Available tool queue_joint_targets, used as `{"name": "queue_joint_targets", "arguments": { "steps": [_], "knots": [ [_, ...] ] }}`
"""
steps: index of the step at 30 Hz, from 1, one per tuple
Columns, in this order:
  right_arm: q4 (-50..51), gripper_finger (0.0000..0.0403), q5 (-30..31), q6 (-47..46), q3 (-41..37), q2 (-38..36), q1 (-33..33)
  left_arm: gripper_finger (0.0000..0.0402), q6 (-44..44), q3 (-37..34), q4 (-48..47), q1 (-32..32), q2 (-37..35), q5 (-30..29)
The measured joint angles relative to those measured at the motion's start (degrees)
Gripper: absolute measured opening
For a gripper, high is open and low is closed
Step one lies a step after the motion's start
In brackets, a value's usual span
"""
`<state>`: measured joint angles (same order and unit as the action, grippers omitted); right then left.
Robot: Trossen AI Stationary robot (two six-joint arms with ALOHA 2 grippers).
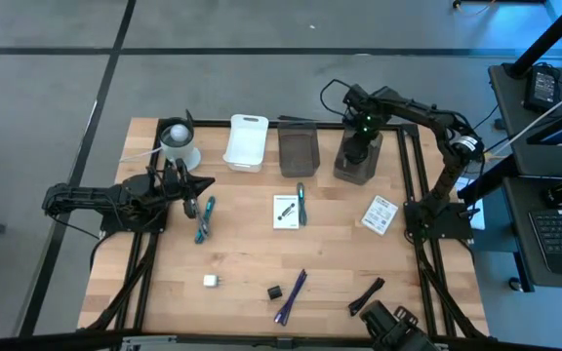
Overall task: Pick and place items into bin
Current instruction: Put the top black charger cable into the right black bin
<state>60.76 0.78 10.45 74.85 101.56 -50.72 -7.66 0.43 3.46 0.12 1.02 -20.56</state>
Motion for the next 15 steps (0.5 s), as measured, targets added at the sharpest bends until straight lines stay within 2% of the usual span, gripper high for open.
{"name": "queue_joint_targets", "arguments": {
  "steps": [4,15],
  "knots": [
    [0.1,0.0086,0.0,0.8,0.0,0.0,0.0,0.0004,1.9,0.0,0.0,0.0,0.0,0.0],
    [0.0,0.0090,0.0,0.7,0.0,0.0,-0.1,0.0004,2.4,0.0,0.0,0.0,0.0,0.0]
  ]
}}
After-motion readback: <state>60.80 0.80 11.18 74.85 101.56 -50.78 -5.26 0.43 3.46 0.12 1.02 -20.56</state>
